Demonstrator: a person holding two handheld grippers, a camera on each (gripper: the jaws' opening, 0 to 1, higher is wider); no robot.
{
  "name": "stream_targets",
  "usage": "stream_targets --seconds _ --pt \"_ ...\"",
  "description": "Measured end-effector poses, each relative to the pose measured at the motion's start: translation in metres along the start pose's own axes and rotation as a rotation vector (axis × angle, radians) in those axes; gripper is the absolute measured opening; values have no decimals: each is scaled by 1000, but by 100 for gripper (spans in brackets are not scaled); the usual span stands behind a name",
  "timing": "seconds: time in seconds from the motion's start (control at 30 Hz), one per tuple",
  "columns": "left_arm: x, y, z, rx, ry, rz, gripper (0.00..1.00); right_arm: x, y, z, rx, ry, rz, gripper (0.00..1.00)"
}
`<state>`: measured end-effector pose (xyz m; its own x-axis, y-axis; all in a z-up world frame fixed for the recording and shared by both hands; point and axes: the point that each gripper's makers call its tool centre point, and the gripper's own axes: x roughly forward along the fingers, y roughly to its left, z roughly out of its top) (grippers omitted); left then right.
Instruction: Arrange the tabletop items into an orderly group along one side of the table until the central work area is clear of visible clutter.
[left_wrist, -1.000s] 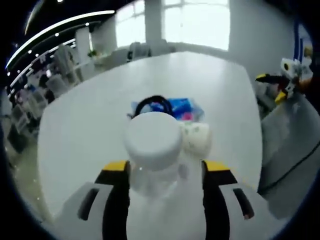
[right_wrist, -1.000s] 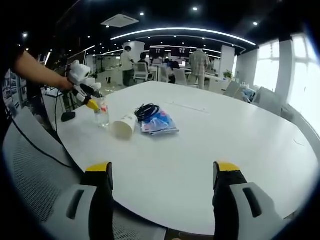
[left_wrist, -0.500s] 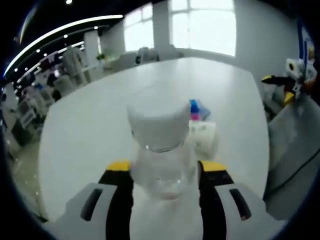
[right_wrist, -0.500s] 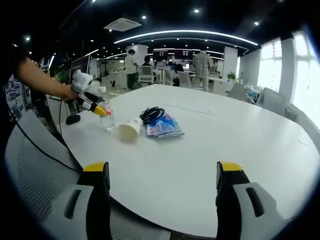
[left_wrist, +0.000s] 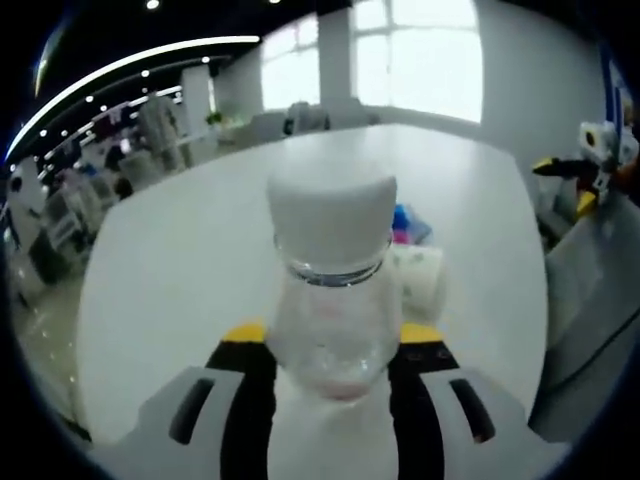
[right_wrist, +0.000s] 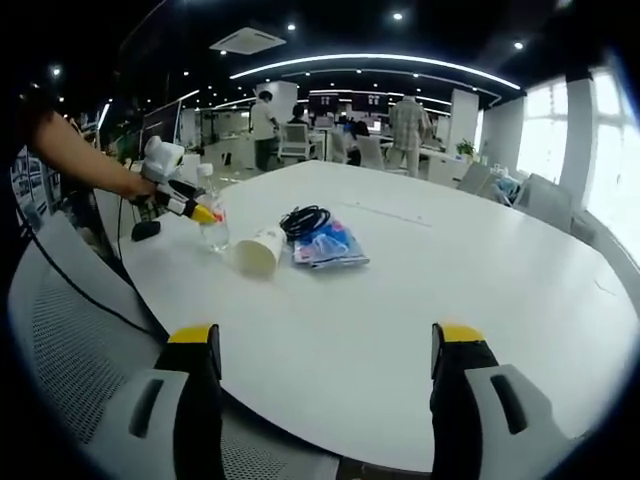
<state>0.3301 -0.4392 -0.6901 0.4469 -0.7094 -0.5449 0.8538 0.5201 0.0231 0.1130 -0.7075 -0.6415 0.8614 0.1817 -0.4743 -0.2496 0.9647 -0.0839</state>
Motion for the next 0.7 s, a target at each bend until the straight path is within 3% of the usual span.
stream_targets --seconds 0.37,0.7 --pt "-3 1 0 -16 1 30 38 -1 2 1 2 -3 2 86" --pt "2 2 16 -19 -31 40 37 -1 2 4 14 -21 -2 88"
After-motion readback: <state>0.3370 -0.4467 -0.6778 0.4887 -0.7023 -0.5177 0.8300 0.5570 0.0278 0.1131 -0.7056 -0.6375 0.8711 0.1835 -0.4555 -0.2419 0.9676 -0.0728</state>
